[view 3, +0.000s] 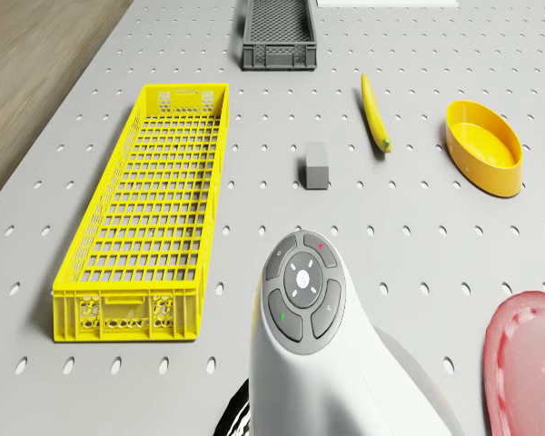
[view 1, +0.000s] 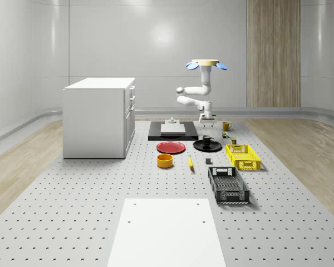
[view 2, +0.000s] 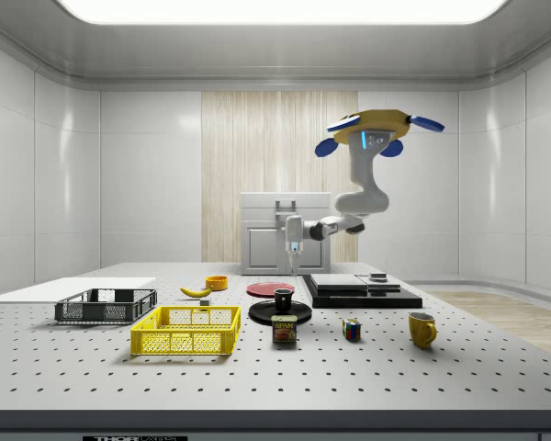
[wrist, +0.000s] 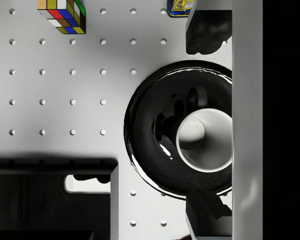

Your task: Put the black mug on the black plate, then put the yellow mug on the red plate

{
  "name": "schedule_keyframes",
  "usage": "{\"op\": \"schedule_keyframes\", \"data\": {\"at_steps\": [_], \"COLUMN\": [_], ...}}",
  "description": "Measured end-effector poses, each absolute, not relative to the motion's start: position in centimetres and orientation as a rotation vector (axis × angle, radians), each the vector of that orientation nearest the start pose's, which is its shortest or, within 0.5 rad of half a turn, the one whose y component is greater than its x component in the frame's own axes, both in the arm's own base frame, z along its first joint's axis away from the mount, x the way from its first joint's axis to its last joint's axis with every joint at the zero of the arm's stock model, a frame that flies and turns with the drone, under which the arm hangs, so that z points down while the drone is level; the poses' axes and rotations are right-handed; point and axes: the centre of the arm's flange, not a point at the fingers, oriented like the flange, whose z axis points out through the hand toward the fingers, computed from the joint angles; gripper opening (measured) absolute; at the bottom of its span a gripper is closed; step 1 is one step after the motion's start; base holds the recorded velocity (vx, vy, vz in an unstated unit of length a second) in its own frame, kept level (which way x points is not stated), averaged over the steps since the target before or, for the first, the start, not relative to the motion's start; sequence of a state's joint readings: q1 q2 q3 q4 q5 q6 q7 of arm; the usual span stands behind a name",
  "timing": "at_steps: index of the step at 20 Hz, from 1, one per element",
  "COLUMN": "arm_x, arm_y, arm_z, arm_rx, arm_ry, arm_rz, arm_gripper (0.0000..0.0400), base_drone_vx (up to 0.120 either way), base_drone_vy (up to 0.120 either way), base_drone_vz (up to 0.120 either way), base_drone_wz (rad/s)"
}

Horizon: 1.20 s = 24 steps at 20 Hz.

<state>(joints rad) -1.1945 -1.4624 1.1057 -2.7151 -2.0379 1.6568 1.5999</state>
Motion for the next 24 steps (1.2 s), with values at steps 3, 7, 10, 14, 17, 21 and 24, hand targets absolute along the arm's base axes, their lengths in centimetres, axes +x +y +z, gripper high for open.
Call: {"op": "schedule_keyframes", "data": {"at_steps": [3, 7, 10, 14, 17, 21, 24], "arm_x": [32.87, 32.87, 32.88, 32.87, 32.87, 32.87, 32.87], "arm_y": [2.60, 2.60, 2.60, 2.60, 2.60, 2.60, 2.60], "arm_z": [58.10, 58.08, 58.08, 58.08, 58.08, 58.08, 58.08], "arm_rx": [0.001, 0.001, 0.001, 0.001, 0.001, 0.001, 0.001], "arm_ry": [-0.002, -0.002, -0.002, -0.002, -0.002, -0.002, -0.002], "arm_rz": [0.786, 0.786, 0.786, 0.786, 0.786, 0.786, 0.786], "arm_gripper": [0.0400, 0.0400, 0.0400, 0.0400, 0.0400, 0.0400, 0.0400], "base_drone_vx": [-0.120, -0.120, -0.120, -0.120, -0.120, -0.120, -0.120], "base_drone_vy": [0.120, 0.120, 0.120, 0.120, 0.120, 0.120, 0.120], "base_drone_vz": [0.000, 0.000, 0.000, 0.000, 0.000, 0.000, 0.000], "base_drone_wz": [0.000, 0.000, 0.000, 0.000, 0.000, 0.000, 0.000]}}
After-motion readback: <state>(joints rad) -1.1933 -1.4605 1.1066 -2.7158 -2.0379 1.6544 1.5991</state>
